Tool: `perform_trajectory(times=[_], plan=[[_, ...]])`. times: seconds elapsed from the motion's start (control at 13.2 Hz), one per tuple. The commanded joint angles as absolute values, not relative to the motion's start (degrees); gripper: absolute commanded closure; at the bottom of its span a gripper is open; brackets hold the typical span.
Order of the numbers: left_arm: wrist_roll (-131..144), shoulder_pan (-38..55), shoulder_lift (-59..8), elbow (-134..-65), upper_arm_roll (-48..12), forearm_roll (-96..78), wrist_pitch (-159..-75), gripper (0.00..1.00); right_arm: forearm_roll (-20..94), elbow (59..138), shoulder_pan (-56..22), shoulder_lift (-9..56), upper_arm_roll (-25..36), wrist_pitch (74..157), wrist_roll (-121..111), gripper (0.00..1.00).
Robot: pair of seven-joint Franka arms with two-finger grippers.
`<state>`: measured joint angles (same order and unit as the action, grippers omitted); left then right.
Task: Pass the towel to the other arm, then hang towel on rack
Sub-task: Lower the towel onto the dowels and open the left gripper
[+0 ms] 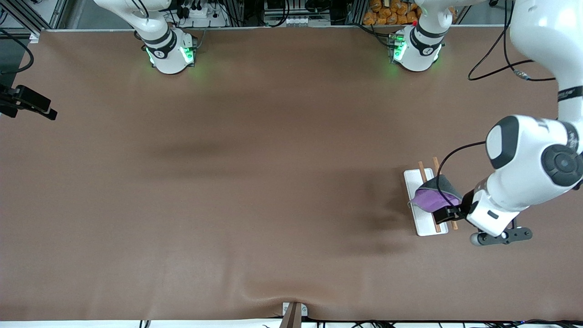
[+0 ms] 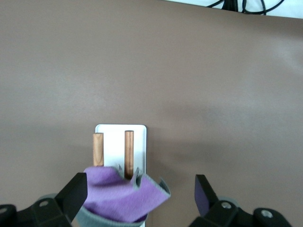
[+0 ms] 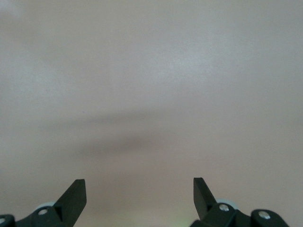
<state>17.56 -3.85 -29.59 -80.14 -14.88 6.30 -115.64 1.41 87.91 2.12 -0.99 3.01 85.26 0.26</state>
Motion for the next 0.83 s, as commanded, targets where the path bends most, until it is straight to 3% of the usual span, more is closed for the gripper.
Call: perform_trajectory(times=[0.0, 0.76], plan=[[17.8, -4.0, -25.2, -80.9, -15.1, 7.6, -111.6, 0.0, 0.8, 87.4, 2.3, -1.2, 2.9, 84.9, 1.1, 0.0], [17.6, -4.3, -13.5, -81.0, -15.2, 6.7, -99.9, 0.0, 0.8, 87.4, 2.3, -1.3, 2.9, 84.6, 1.1, 0.0]])
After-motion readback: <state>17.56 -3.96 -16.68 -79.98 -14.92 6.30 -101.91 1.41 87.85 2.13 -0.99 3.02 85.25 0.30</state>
